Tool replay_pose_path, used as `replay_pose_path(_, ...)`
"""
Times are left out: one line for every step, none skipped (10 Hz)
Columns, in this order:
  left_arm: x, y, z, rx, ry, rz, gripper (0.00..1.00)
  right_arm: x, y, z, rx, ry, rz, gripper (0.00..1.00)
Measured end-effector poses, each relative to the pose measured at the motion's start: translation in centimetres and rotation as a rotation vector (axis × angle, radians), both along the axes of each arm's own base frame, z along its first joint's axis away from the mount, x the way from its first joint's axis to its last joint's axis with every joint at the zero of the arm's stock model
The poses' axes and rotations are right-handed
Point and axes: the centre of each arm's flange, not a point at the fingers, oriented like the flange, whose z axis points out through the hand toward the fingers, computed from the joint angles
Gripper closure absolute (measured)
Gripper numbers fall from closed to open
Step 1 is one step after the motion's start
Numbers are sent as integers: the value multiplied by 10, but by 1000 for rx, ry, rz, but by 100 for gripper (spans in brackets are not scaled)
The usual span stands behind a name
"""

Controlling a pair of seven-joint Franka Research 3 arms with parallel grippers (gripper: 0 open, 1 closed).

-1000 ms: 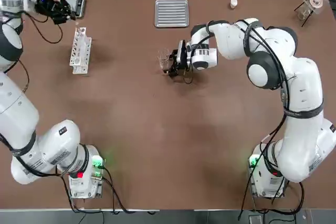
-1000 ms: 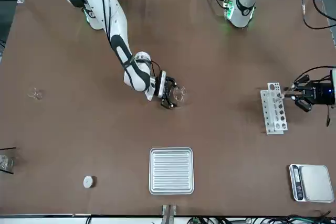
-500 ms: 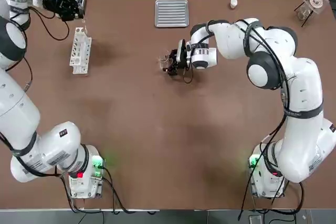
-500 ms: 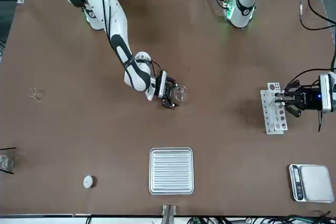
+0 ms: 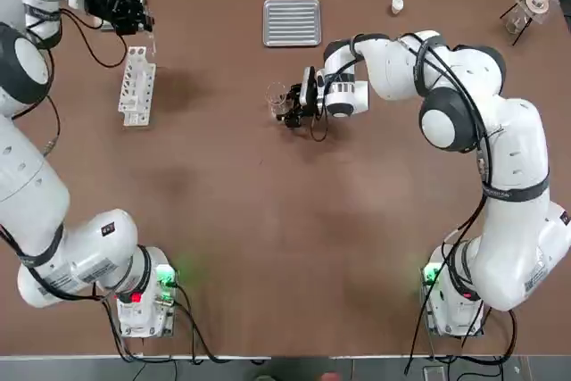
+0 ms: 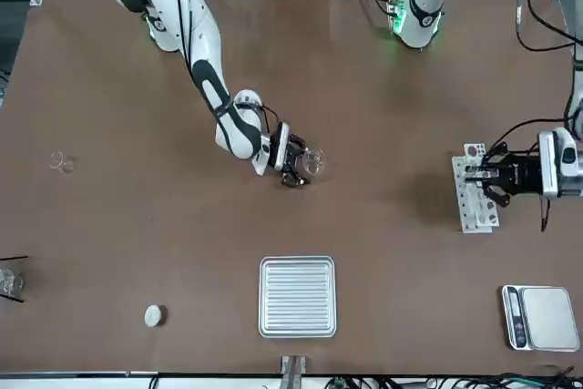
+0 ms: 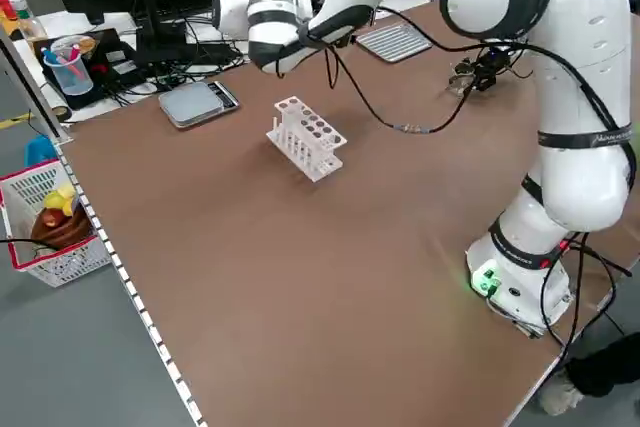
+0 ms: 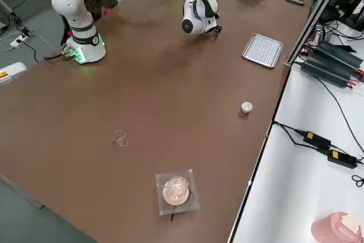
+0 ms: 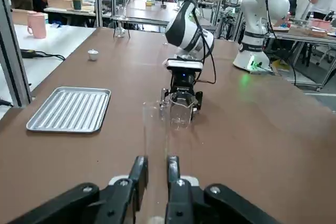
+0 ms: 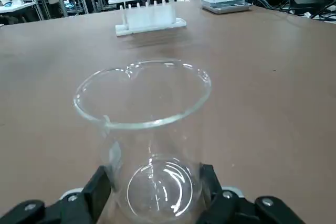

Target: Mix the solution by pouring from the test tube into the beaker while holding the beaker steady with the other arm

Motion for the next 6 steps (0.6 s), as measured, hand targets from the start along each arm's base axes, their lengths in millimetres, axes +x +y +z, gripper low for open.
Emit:
replay_pose_path(3, -12, 2, 26, 8, -6, 79, 0, 0, 0, 0, 0, 0, 25)
replay_pose_path(5, -27, 6, 45, 17, -14, 79, 0, 0, 0, -1, -1, -1, 25)
replay_pose_path(7, -43, 9, 62, 33, -18, 79, 1, -1, 0, -2, -1, -1, 25)
replay_pose_path(7, -58, 12, 75, 53, -22, 79, 1, -1, 0, -2, -1, -2, 25)
replay_pose_path(7, -75, 13, 88, 65, -28, 79, 2, -1, 0, -3, -2, -3, 25)
replay_pose_path(9, -93, 14, 106, 75, -31, 79, 2, -2, 0, -3, -3, -4, 25)
